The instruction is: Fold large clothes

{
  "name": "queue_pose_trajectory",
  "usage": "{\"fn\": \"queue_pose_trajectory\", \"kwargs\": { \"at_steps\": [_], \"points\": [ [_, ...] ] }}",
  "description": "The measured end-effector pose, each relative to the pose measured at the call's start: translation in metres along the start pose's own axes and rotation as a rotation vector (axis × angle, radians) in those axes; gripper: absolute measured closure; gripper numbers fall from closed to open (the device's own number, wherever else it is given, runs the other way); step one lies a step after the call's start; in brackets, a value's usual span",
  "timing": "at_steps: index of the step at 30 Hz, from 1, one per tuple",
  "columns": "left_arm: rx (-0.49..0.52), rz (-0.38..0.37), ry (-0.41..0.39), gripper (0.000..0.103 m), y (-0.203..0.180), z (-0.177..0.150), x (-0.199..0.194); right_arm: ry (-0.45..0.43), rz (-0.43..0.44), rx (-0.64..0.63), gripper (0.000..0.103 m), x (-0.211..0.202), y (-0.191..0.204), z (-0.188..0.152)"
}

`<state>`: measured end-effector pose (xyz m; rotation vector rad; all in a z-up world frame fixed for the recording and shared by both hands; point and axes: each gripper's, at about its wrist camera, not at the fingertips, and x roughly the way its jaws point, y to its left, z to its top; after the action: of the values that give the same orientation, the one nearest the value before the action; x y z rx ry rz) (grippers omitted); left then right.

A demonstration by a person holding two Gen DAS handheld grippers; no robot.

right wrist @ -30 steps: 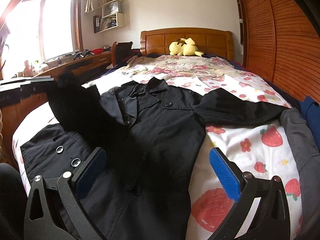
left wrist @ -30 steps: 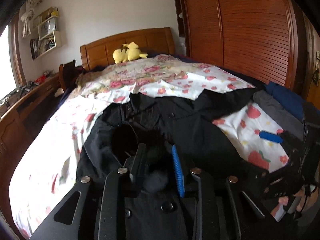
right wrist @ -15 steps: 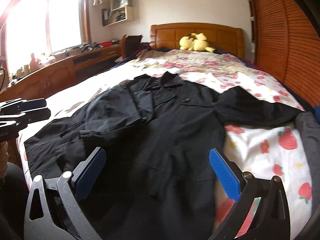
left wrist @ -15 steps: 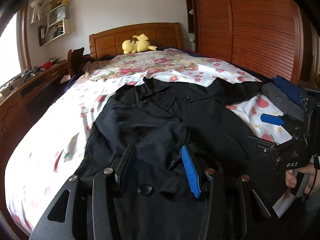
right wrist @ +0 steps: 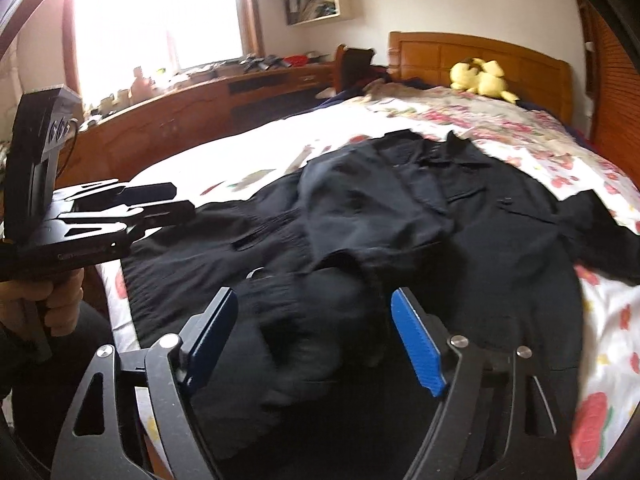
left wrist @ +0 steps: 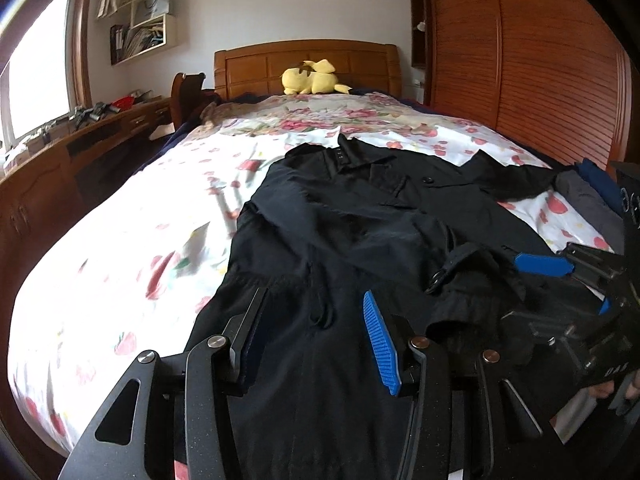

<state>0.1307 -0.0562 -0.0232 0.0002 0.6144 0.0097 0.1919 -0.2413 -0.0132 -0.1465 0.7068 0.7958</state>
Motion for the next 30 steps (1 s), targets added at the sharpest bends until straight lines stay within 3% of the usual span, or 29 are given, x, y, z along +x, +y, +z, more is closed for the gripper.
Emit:
{"fn": "queue_pose_trajectory", "kwargs": {
  "at_steps": [4,9,13,15,16,20,30],
  "points": [
    [-0.028,-0.017,-0.001,0.054,0.002,-0.003,-0.005,0.046,-0.008,-0.010,0.024,0.022,0.008,-0.004],
    [-0.027,-0.017,-0.022,0.054,0.001,-0.004,-0.009,0.114,-0.083,-0.062,0.028,0.044,0.012,-0.011],
    [0.001,-0.011,-0.035,0.054,-0.005,-0.008,-0.010,0.149,-0.111,-0.076,0.041,0.048,0.009,-0.017],
    [0.005,-0.017,-0.034,0.054,-0.003,-0.012,-0.010,0.139,-0.114,-0.087,0.058,0.044,0.009,-0.019],
    [0.008,-0.021,-0.034,0.054,-0.004,-0.012,-0.010,0.132,-0.129,-0.094,0.072,0.041,0.008,-0.020],
    [0.006,-0.029,-0.035,0.054,-0.003,-0.012,-0.008,0.113,-0.119,-0.083,0.089,0.027,-0.001,-0.022],
    [0.011,-0.038,-0.038,0.054,-0.012,-0.012,-0.005,-0.053,-0.149,0.092,0.095,-0.035,-0.046,-0.022]
  ]
}}
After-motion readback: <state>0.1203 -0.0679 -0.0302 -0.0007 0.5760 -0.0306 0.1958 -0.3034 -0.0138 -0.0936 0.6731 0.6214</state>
